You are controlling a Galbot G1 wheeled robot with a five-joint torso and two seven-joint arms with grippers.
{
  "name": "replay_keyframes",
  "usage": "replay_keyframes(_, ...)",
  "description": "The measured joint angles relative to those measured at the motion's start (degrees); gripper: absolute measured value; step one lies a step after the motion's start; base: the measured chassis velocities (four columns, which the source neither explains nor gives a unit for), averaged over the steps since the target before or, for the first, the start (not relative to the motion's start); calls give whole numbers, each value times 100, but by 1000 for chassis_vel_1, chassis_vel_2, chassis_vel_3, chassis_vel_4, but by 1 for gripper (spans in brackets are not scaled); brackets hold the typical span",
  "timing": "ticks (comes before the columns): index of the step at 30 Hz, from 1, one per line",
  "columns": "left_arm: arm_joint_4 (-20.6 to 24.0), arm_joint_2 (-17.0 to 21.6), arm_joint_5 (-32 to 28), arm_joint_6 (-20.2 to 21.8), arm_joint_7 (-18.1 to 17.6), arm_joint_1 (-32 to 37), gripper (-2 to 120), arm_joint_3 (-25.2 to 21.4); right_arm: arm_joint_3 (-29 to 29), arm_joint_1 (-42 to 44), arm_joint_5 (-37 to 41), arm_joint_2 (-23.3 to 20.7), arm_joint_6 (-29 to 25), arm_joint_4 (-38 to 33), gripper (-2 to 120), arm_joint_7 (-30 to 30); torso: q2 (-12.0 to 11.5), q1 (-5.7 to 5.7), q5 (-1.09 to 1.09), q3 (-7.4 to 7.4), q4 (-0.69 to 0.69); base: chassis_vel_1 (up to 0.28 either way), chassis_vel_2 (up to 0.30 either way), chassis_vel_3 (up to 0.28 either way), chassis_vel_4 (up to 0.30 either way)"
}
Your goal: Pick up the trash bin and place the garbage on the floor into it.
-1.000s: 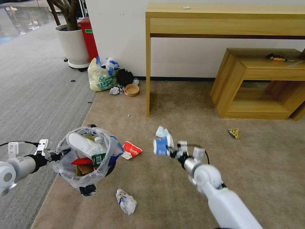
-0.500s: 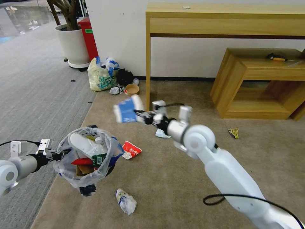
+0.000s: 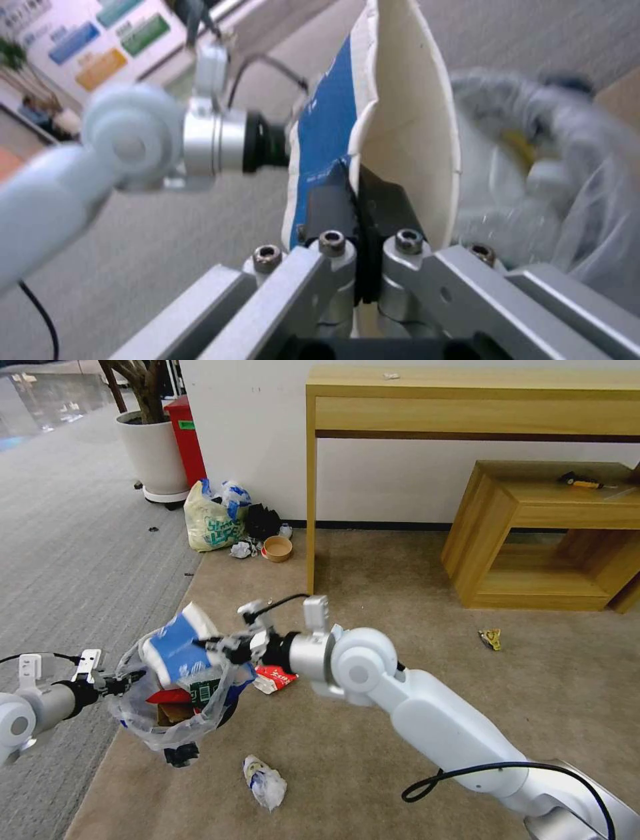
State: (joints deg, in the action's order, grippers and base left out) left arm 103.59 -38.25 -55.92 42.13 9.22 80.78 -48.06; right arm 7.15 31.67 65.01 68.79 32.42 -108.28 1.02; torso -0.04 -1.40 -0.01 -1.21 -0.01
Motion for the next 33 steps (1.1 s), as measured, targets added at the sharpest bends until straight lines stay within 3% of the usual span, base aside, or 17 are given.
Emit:
replay_keyframes(2,-45,2,3,0,-5,-31,0,14,354,-219,326,88,88,-8,0,45,0,0,-1,0,0,0,0,0,0)
replay_keyframes(9,-75,4,0,0,-8,-67,0,24,748,-361,539,127,190,-25,2,70,0,0,-1,0,-1,0,0,0,0)
replay_keyframes(10,-85,6,-8,0,-9,-82,0,25,1059,-417,670,133,287,-26,15,91,0,0,-1,0,-2,0,0,0,0)
replay_keyframes(15,-86,7,-14,0,-8,-82,0,25,1236,-443,695,133,340,-13,24,98,0,0,0,0,-2,0,0,0,0)
replay_keyframes(17,-89,7,-19,0,-5,-82,0,22,1391,-458,690,141,390,7,38,101,0,0,0,0,-2,0,0,0,0)
replay_keyframes(26,-90,13,-30,0,20,-81,0,0,1909,-545,335,248,511,297,67,122,0,0,0,0,-2,0,0,0,0)
replay_keyframes(29,-55,7,-39,0,34,-76,0,-10,2042,-545,49,430,515,569,84,204,0,0,0,0,-1,0,0,0,0)
replay_keyframes(33,-35,9,-40,0,51,-70,0,-18,2054,-549,-44,560,462,731,96,309,0,0,0,0,-2,0,0,0,0)
